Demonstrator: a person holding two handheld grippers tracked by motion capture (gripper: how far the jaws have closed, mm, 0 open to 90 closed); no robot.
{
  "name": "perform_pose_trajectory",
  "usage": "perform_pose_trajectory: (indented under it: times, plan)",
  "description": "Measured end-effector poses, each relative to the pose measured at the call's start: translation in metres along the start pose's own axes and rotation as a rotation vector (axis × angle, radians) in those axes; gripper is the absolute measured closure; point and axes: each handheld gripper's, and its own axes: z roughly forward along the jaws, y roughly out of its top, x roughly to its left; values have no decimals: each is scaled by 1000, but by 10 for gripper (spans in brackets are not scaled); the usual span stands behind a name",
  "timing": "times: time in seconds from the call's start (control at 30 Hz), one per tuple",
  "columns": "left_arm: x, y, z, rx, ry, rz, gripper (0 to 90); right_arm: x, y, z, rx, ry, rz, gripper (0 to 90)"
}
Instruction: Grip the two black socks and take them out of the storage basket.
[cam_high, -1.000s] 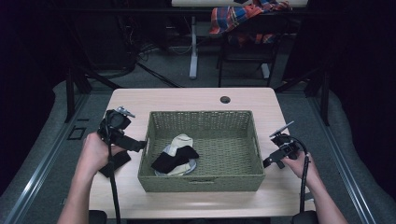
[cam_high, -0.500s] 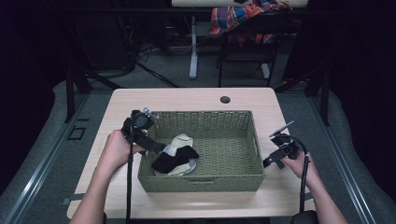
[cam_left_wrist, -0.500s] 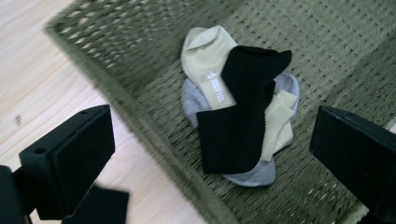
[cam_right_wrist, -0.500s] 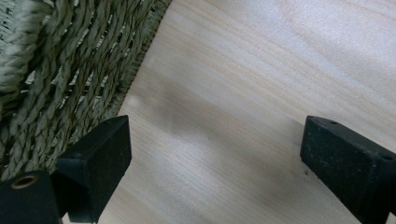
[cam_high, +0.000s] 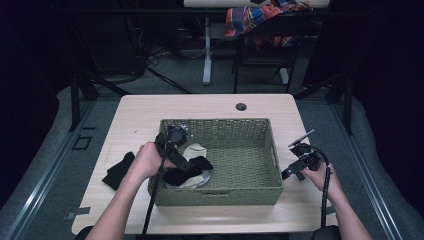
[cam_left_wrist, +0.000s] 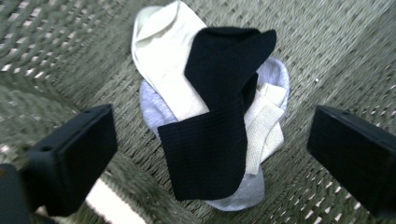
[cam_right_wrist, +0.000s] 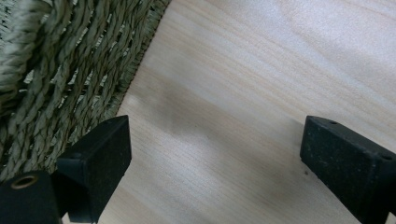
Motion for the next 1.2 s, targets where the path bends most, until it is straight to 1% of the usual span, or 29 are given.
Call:
perform_pose_trajectory:
  times: [0.07,0.1,0.17,0.2,0.23,0.27,0.3,0.33,0.37,0.47,0.5,0.53,0.57,0.6,0.63,0.67,0.7,0.73,0.77,0.8,0.83,0.93,0.97,1.0,1.03,1.07,1.1,1.13,1.2]
  plan:
    - [-2,5,7,30,-5,18,149,0,0,0,-3,0,2,93]
    - [-2,5,7,30,-5,18,168,0,0,0,-5,0,4,92]
    - [-4,9,15,61,2,26,181,0,-1,0,-14,1,9,93]
    - [-5,10,18,73,3,29,253,0,-1,0,-10,-4,7,93]
    - [-5,12,22,87,1,34,289,0,-1,1,-12,-3,9,93]
    - [-6,12,26,104,-6,41,289,0,-1,1,-12,-3,9,93]
    - [-7,13,30,126,-5,54,358,0,-1,1,-12,-2,10,93]
    - [-9,14,34,144,2,63,385,0,0,0,-4,-4,3,93]
    - [-11,15,41,184,-13,81,405,-1,0,0,1,-5,-1,93]
    - [-13,16,47,199,-10,81,476,0,0,0,1,-6,1,93]
    - [-13,16,50,213,-10,83,476,0,0,0,0,-5,1,93]
    - [-13,16,53,219,15,76,548,0,0,0,1,-7,-2,93]
    - [-13,16,55,218,-6,70,574,0,0,0,2,-6,-1,93]
    - [-14,16,56,222,3,70,600,0,0,0,2,-6,0,93]
    - [-14,16,56,222,3,70,648,0,0,0,2,-6,0,93]
    - [-14,16,57,226,15,72,648,0,0,0,2,-7,0,94]
    - [-14,16,58,229,5,72,691,0,0,0,1,-6,0,94]
    - [-14,15,58,223,1,69,764,1,-1,2,-26,-2,19,94]
    - [-13,15,57,220,-1,77,782,1,-1,2,-28,4,20,94]
    - [-13,15,57,220,-1,77,789,0,0,0,0,-6,-1,94]
    - [-13,14,55,208,-12,67,795,-1,0,-1,10,-10,-9,94]
    - [-11,13,46,175,-17,55,797,0,0,0,-8,-6,6,94]
    - [-9,13,41,161,-22,54,797,1,-1,2,-33,-1,24,94]
    - [-7,13,31,137,-17,52,797,1,-1,2,-30,-2,23,94]
    - [-6,14,26,127,-21,47,797,0,0,0,-1,-8,1,95]
    - [-5,15,21,118,-23,49,797,-1,0,-1,10,-11,-7,95]
    - [-5,15,21,118,-23,49,797,-1,0,-1,10,-11,-7,95]
    - [-5,15,16,108,-17,50,797,0,0,0,-6,-7,5,95]
    - [-4,17,6,102,-15,57,797,0,0,0,-3,-7,4,94]
